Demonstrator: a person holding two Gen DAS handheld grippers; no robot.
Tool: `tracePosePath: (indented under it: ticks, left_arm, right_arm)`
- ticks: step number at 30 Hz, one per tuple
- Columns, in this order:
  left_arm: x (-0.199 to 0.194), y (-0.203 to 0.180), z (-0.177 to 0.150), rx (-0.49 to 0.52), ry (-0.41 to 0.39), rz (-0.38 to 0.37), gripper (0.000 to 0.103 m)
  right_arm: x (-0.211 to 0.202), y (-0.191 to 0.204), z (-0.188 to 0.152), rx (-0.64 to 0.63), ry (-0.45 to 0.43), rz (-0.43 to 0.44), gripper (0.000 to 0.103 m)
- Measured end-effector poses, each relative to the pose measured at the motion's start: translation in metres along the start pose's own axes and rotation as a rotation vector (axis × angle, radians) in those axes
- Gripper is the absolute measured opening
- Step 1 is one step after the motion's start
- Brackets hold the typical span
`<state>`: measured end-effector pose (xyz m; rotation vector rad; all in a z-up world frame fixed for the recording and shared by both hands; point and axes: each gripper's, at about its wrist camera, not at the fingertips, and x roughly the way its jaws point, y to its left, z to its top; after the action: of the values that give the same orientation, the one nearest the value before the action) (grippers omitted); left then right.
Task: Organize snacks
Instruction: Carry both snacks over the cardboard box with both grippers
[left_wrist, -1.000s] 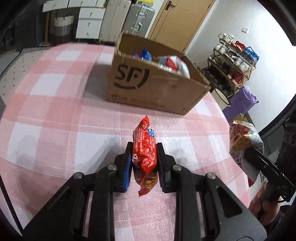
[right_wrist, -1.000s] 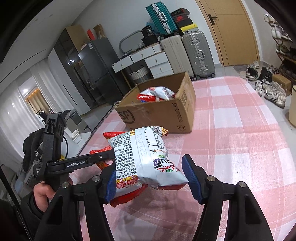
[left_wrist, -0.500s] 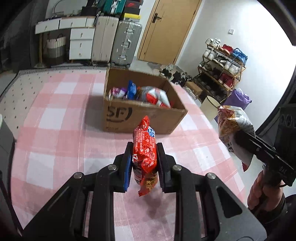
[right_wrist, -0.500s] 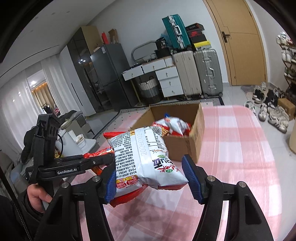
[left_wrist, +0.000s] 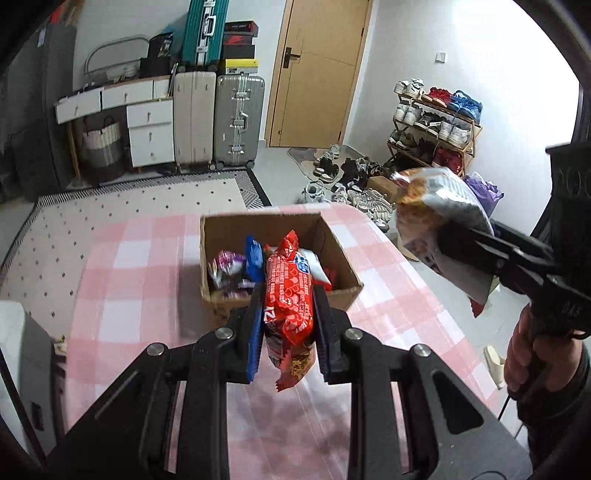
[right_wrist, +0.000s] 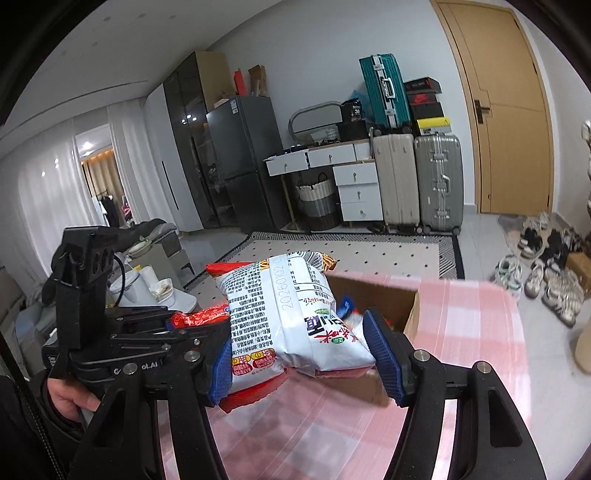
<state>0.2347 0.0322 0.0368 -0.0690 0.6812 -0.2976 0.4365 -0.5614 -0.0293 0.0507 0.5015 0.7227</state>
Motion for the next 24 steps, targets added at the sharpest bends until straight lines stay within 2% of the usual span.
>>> tracePosePath:
  ticks: [9, 13, 18, 21, 24]
  left_arm:
    - [0.001, 0.001, 0.058, 0.023, -0.022, 0.016, 0.021]
    - [0.022, 0.011, 0.080, -0.021, -0.001, -0.026, 0.021]
    - [0.057, 0.019, 0.086, -0.044, 0.033, -0.026, 0.021]
    - [0.080, 0.022, 0.088, -0.044, 0.050, -0.018, 0.021]
    - [0.096, 0.019, 0.086, -0.024, 0.057, -0.006, 0.021]
  right_arm:
    - [0.018, 0.003, 0.052, -0.043, -0.017, 0.004, 0.065]
    - [0.034, -0.004, 0.066, -0.037, -0.012, -0.008, 0.065]
    - [0.070, -0.024, 0.076, 0.004, 0.018, -0.038, 0.065]
    - [0.093, -0.025, 0.079, -0.084, 0.030, -0.117, 0.065]
    - [0.115, -0.033, 0.074, -0.086, 0.066, -0.100, 0.065]
